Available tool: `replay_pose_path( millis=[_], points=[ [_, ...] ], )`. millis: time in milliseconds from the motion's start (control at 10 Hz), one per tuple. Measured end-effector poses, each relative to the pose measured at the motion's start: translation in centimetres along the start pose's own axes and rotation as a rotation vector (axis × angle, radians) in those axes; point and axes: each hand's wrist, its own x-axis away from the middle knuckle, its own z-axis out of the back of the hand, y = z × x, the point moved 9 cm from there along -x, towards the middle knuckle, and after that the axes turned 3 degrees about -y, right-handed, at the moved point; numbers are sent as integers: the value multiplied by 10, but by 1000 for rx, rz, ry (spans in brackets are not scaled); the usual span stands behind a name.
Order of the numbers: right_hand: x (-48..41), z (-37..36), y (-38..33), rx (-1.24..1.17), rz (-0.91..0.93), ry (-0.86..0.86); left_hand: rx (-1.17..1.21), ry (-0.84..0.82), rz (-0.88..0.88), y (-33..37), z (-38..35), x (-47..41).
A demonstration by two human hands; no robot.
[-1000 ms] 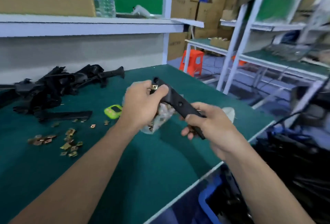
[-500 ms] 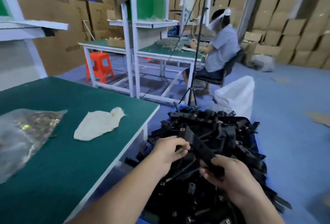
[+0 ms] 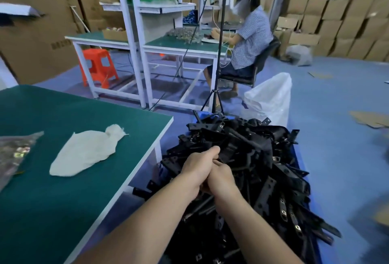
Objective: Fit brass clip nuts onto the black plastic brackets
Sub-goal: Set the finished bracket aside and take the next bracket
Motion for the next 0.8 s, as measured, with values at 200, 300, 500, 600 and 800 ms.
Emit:
replay_pose_path(
  millis=[200,300,500,600,800],
  points=[
    [28,-54,-6,-347,-83,-60,-182,230,-225,25,53,21],
    [20,-80,-23,-385,8,-278,-291,330,-353,57,80,42],
    [51,-176,-67,-409,148,-496,-509,678,-574,106,177,112],
    [79,-237,-74,-447,171,-623,-626,812,-647,114,236,158],
    [166,-368,-51,-125,213,-1008,-668,1203,-538,75,386,267]
  ],
)
